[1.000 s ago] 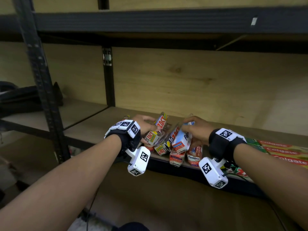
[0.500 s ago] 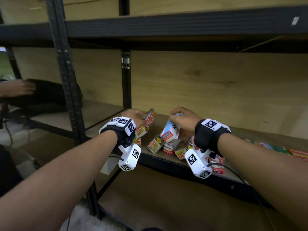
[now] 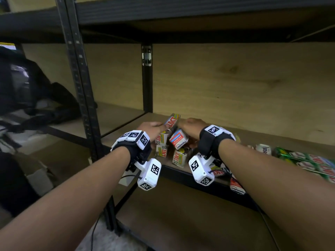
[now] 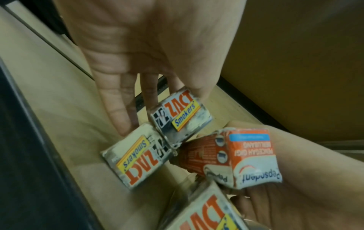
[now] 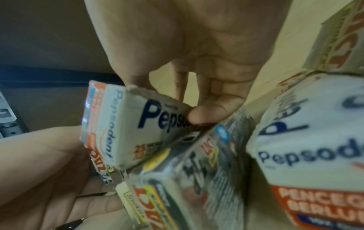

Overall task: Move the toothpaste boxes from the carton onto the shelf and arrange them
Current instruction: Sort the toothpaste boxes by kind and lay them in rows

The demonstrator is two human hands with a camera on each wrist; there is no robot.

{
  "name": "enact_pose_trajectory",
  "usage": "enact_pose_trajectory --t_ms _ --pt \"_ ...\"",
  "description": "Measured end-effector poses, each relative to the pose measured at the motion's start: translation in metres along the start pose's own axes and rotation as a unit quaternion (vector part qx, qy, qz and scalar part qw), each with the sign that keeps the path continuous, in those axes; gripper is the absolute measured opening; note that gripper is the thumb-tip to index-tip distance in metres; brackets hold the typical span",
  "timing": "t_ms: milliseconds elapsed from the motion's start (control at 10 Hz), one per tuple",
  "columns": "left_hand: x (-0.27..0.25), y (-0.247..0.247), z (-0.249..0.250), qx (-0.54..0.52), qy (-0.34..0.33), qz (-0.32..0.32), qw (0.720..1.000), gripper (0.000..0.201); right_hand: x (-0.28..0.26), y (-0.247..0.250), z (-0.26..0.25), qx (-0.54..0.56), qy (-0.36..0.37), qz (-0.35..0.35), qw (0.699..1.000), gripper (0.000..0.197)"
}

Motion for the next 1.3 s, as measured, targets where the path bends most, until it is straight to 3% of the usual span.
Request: enact_pose_trajectory --t_ms 100,300,400,500,700,800,1100,1300 --pt "0.003 0.003 -0.005 -0.022 0.013 -0.003 1.000 0.055 0.006 -0.006 -0.002 -0.017 -0.002 0.002 1.000 0.018" --pt "-0.002 0.006 -0.009 -0.061 0.013 -0.017 0.998 0.043 0.013 -0.012 -0.004 -0.042 -0.001 0.004 0.999 0.042" --pt "-0.005 0.006 -0.005 -0.040 0.004 -0.004 0.999 0.043 0.009 -0.010 -0.003 -0.047 0.002 -0.004 0.999 0.032" --pt "-0.012 0.007 0.007 0.012 -0.015 0.012 1.000 0.040 -0.002 0.001 -0.001 -0.019 0.000 -0.011 1.000 0.024" --pt "-0.037 0.007 0.053 0.210 -0.098 0.061 0.971 0.029 -0.032 0.040 0.011 -0.032 0.013 0.006 0.999 0.025" --pt "-0.053 0.000 0.072 0.229 -0.110 0.065 0.965 0.023 -0.054 0.063 0.020 -0.057 0.008 0.011 0.998 0.021" --pt "-0.085 -0.085 0.091 0.218 -0.117 -0.066 0.967 0.017 -0.096 0.135 0.086 -0.093 -0.043 0.055 0.993 0.027" --pt "-0.101 -0.150 0.072 0.279 -0.094 -0.171 0.940 0.020 -0.112 0.155 0.141 -0.153 -0.085 0.051 0.983 0.032"
Point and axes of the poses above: each hand's wrist, its own x-axis towards the middle knuckle, its own y-axis out of the back of the hand, z = x × y, the point moved 8 cm from there along x, towards the middle knuckle, and after that the axes turned 12 degrees about -x, right-handed, at the moved point
